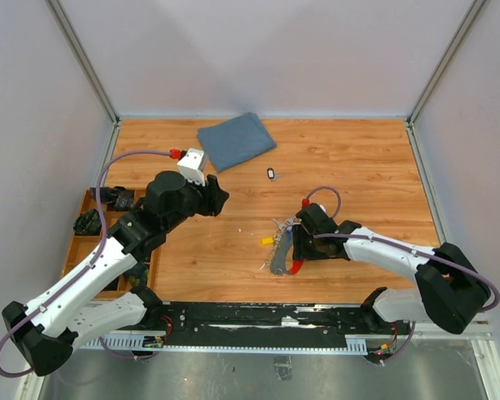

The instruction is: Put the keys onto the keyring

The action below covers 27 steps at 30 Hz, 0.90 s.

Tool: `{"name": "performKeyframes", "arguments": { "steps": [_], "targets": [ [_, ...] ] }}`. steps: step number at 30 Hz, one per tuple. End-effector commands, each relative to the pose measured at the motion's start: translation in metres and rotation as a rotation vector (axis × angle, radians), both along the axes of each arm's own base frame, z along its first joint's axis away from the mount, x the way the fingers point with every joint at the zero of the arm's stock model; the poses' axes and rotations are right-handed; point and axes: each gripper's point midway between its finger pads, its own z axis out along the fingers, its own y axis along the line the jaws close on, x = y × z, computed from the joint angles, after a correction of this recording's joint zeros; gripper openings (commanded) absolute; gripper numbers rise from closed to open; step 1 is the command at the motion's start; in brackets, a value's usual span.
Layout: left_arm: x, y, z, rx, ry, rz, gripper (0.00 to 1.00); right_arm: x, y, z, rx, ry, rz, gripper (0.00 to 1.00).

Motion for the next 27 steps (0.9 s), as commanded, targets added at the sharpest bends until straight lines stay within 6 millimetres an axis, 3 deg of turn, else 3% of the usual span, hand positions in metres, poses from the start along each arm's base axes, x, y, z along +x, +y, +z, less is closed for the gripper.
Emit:
{"name": "performKeyframes", "arguments": {
  "steps": [1,4,10,15,18,21,24,26,27],
  "targets": [
    [0.001,0.01,0.003,0.012,-0.027,0.029,0.52,0.006,-0.011,-0.011,-0.104,-0.011,-0.06,0.56],
    [0.001,0.012,0.003,0.017,-0.032,0.034,0.52,0.009,-0.006,-0.016,-0.102,-0.004,-0.05,0.52],
    [0.001,0.016,0.001,0.034,-0.03,0.045,0.52,0.022,0.007,-0.02,-0.131,-0.01,0.045,0.25],
    [0.0,0.021,-0.001,0.042,-0.018,0.066,0.53,0.058,0.039,-0.004,-0.116,-0.139,0.284,0.26],
    [0.002,0.026,-0.004,0.031,0.002,0.09,0.53,0.082,0.046,0.02,-0.154,-0.216,0.341,0.36],
    [0.005,0.034,-0.008,0.015,0.028,0.13,0.54,0.099,0.05,0.056,-0.151,-0.319,0.37,0.59],
    [0.007,0.041,-0.013,-0.015,0.06,0.161,0.59,0.103,0.043,0.09,-0.126,-0.385,0.356,0.77],
    [0.008,0.046,-0.016,-0.034,0.083,0.188,0.66,0.101,0.03,0.106,-0.141,-0.388,0.317,0.99],
    [0.008,0.046,-0.016,-0.038,0.093,0.195,0.71,0.096,0.022,0.113,-0.153,-0.376,0.309,0.99]
  ]
}}
